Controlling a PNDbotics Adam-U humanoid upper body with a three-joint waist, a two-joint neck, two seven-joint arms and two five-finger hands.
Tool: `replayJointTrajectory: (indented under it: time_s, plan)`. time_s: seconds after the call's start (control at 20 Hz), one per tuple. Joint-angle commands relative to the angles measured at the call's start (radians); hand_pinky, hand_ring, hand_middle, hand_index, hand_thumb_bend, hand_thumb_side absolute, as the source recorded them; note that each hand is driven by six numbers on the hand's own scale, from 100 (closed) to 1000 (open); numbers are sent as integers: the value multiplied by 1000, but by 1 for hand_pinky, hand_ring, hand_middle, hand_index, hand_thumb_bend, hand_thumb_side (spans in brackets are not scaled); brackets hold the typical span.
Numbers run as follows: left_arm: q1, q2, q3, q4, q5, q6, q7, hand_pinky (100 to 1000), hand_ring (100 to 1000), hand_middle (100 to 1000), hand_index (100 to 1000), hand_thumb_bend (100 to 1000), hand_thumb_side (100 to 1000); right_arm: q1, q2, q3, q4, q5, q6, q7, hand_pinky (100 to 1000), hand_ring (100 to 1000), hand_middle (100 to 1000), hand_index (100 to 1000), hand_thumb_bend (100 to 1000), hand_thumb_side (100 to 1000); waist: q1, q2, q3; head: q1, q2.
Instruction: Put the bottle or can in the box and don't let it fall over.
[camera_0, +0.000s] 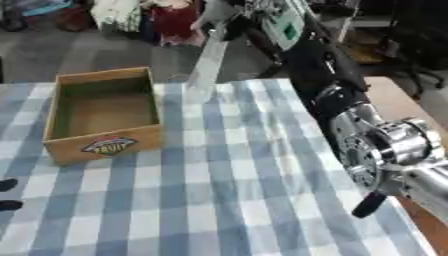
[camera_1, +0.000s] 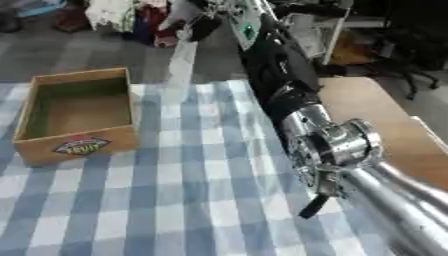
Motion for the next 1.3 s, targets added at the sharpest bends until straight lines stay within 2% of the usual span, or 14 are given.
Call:
replayJointTrajectory:
  time_s: [0.05,0.5,0.65,0.7,0.75,0.8,0.85,0.9,1.05,1.3]
  plan:
    - [-12,17,-4,-14,11,2,-4,682,814,645,852,159,974,-47,13,15,-48,-50,-12,12,100,133,100,189,100,110,2,-20,8,-13,-1]
    - [-49,6,-36,-11,31,13,-32,682,814,646,852,163,970,-70,88,34,-77,-128,-22,20,100,155,108,199,100,100,-11,-16,69,-44,-23]
    - [-59,2,-42,-11,33,16,-39,682,814,646,852,161,971,-50,106,39,-64,-103,-20,18,126,232,179,291,100,128,-13,-11,78,-47,-24]
    - [-62,2,-43,-12,33,16,-41,681,814,646,851,161,970,-40,111,47,-53,-90,-20,22,540,567,480,654,100,120,-14,-10,81,-47,-24]
    - [-64,1,-44,-12,34,16,-42,681,814,646,851,161,970,-30,113,63,-40,-75,-27,32,697,729,626,826,100,101,-14,-9,83,-47,-24]
    - [-67,0,-45,-13,34,16,-43,681,814,645,851,161,969,-23,112,75,-38,-61,-37,43,889,901,841,990,100,362,-14,-7,86,-48,-25]
    - [-70,-1,-47,-14,36,16,-45,681,814,645,851,161,968,-15,112,76,-44,-45,-49,42,960,959,897,1000,100,447,-14,-5,88,-48,-27]
    - [-73,-2,-48,-15,37,17,-46,681,814,645,851,161,968,-7,112,69,-56,-29,-59,34,1000,1000,966,1000,100,538,-14,-3,90,-48,-28]
    - [-77,-5,-49,-16,39,18,-48,681,814,645,851,162,969,11,123,28,-88,18,-95,-8,1000,1000,1000,1000,100,645,-15,2,92,-44,-33]
    - [-78,-5,-48,-15,37,20,-48,680,814,645,851,162,971,18,137,-10,-78,-22,-116,-90,1000,1000,1000,1000,100,625,-16,4,90,-45,-31]
